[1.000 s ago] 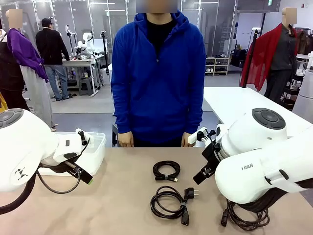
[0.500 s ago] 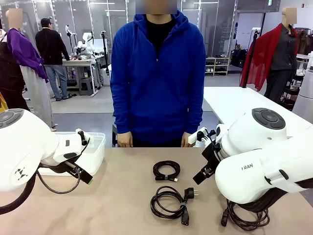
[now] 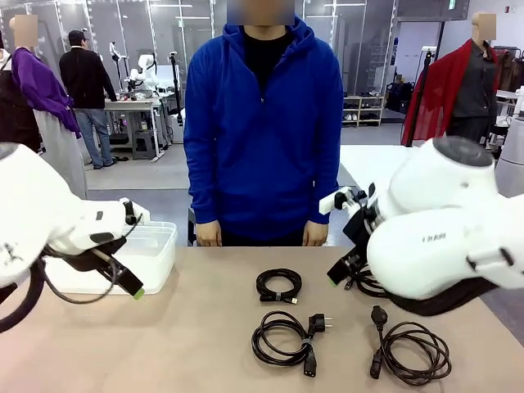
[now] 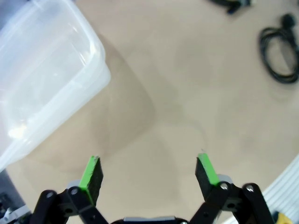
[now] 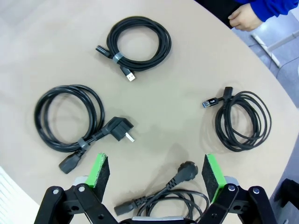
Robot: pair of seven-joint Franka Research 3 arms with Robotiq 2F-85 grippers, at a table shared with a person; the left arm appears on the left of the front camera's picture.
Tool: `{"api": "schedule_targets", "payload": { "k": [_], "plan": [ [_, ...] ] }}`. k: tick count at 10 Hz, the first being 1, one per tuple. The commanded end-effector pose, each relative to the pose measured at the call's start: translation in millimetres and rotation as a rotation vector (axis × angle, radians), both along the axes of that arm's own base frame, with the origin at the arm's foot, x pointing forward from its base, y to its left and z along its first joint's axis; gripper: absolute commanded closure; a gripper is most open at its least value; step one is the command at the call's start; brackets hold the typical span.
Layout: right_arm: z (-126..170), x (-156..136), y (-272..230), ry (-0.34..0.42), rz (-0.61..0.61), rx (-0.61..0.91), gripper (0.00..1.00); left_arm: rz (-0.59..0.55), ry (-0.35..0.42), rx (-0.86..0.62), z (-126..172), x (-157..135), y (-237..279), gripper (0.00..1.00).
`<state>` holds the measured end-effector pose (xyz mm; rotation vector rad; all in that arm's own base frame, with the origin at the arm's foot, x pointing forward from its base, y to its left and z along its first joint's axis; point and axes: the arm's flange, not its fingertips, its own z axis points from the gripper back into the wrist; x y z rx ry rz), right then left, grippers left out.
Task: Organize and store the cables.
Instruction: Place the Power Cable into the Organizing box.
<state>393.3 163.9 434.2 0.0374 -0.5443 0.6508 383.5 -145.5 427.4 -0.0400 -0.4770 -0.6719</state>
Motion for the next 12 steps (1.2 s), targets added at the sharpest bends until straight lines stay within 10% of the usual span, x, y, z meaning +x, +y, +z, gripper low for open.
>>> {"api": "schedule_targets", "payload": {
  "k": [1, 8, 12],
  "plan": [
    [37.9, -8.4, -8.9, 0.044, 0.034, 0.033, 0.0, -0.081, 0.04, 0.0, 42.3, -13.4, 12.3, 0.0],
    [150.0, -61.7, -89.6, -0.053, 0.159, 0.173, 0.0, -0.338, -0.123, -0.083, 159.0, -84.2, 66.5, 0.0],
    [173.7, -79.1, -152.7, -0.072, 0.156, 0.144, 0.0, -0.262, -0.169, -0.094, 182.7, -100.8, 111.1, 0.0]
  ]
}}
